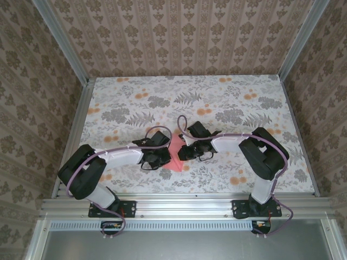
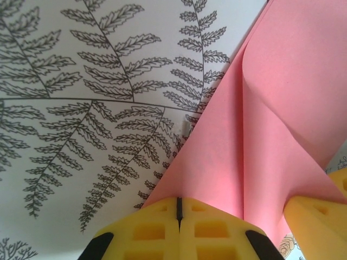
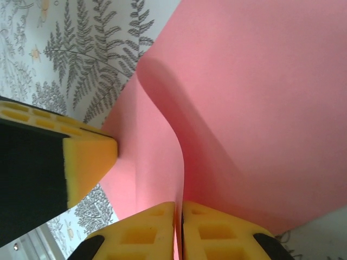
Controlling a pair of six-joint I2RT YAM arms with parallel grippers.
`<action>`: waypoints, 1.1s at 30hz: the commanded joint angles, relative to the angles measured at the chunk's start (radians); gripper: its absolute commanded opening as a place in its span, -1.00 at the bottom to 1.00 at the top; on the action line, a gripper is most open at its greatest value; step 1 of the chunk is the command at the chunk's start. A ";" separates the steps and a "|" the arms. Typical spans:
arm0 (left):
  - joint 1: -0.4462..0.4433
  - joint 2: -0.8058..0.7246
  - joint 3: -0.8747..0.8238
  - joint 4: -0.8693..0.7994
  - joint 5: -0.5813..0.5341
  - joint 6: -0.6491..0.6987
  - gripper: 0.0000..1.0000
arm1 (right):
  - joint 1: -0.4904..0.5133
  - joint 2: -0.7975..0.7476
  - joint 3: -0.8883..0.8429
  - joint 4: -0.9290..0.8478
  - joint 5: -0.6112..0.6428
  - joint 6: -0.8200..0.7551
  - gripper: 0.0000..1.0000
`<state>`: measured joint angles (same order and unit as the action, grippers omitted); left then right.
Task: Fold a paper plane with a square sheet of paper (pick it up from the middle)
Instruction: Fold the triangle a second time at the center of the table.
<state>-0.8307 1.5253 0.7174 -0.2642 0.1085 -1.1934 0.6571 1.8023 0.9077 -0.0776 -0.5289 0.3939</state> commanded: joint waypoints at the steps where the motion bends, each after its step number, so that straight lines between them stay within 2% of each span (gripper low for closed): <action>1: -0.008 0.010 -0.021 -0.033 -0.014 -0.015 -1.00 | 0.007 -0.020 -0.006 -0.006 -0.023 0.009 -0.75; 6: -0.008 -0.002 -0.019 -0.050 -0.025 -0.011 -1.00 | 0.007 -0.004 0.000 -0.043 0.055 -0.030 -0.75; 17: -0.008 -0.005 -0.009 -0.087 -0.042 0.005 -1.00 | 0.007 0.020 0.042 -0.063 0.083 -0.072 -0.75; 33: -0.008 -0.003 0.002 -0.090 -0.045 0.009 -1.00 | 0.012 0.021 0.016 -0.052 0.040 -0.055 -0.75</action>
<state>-0.8318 1.5249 0.7185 -0.2691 0.1001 -1.1931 0.6590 1.8248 0.9344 -0.1131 -0.4759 0.3401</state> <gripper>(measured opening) 0.050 0.125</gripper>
